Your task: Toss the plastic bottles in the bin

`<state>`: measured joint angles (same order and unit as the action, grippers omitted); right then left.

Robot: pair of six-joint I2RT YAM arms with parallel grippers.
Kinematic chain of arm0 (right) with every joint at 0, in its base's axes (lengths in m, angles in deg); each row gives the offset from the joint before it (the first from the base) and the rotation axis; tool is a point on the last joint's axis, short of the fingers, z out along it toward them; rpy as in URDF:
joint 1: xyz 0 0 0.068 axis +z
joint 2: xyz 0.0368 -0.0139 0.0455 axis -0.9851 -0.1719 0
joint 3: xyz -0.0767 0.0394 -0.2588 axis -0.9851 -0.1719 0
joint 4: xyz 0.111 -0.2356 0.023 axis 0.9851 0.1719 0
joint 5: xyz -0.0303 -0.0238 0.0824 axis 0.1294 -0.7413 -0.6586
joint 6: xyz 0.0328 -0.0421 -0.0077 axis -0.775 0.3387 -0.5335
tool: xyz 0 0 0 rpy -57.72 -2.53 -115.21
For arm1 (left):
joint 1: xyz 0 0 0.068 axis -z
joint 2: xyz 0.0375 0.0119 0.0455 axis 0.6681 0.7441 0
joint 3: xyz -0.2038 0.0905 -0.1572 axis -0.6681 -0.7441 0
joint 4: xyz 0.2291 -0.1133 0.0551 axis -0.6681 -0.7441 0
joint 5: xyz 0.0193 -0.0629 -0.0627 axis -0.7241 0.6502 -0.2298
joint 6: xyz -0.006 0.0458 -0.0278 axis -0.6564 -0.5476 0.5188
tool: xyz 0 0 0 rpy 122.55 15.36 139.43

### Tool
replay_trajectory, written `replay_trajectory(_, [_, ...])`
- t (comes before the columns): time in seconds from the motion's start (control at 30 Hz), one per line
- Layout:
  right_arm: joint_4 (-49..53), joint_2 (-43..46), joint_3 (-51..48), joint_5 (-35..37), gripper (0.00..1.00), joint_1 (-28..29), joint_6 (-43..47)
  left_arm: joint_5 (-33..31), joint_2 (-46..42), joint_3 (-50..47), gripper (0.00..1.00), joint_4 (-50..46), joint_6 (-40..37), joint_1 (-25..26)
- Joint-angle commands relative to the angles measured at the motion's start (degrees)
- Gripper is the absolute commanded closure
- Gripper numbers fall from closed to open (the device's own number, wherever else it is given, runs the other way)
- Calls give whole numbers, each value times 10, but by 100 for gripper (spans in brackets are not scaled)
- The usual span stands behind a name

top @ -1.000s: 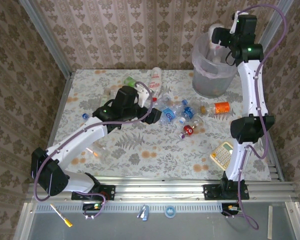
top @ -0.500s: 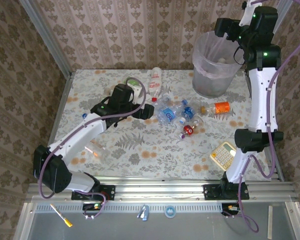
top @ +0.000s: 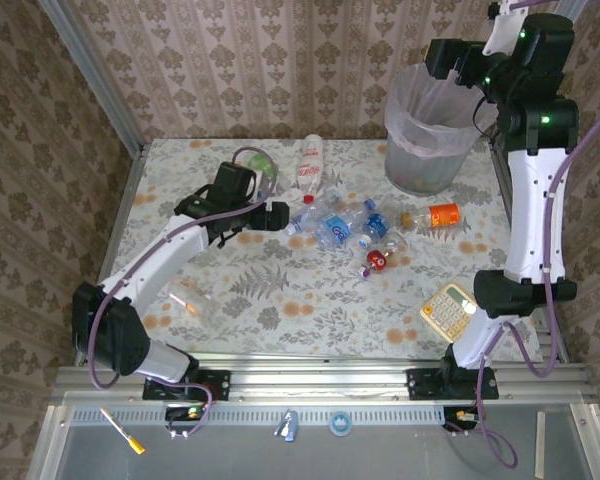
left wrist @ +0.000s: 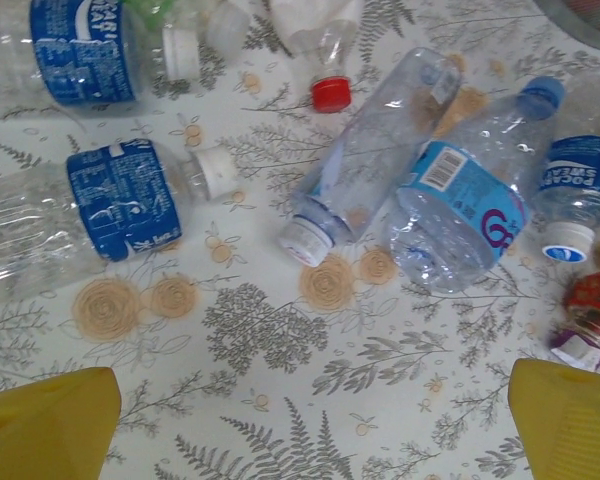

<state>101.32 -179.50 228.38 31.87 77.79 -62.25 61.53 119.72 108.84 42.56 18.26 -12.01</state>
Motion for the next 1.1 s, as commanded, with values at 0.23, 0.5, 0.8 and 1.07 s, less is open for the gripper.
replay_trajectory(0.23, [2,46,-45,-35,0,10,7,12,42,35,1,-63,36,-19])
replay_trajectory(0.5, [10,63,-74,-41,0,24,13,35,118,91,5,-83,-41,-6])
replay_trajectory(0.8, [17,104,-129,-41,0,45,26,41,242,205,11,-130,-119,4])
replay_trajectory(1.07, [3,148,-204,-45,0,53,5,29,326,273,14,-133,-140,17])
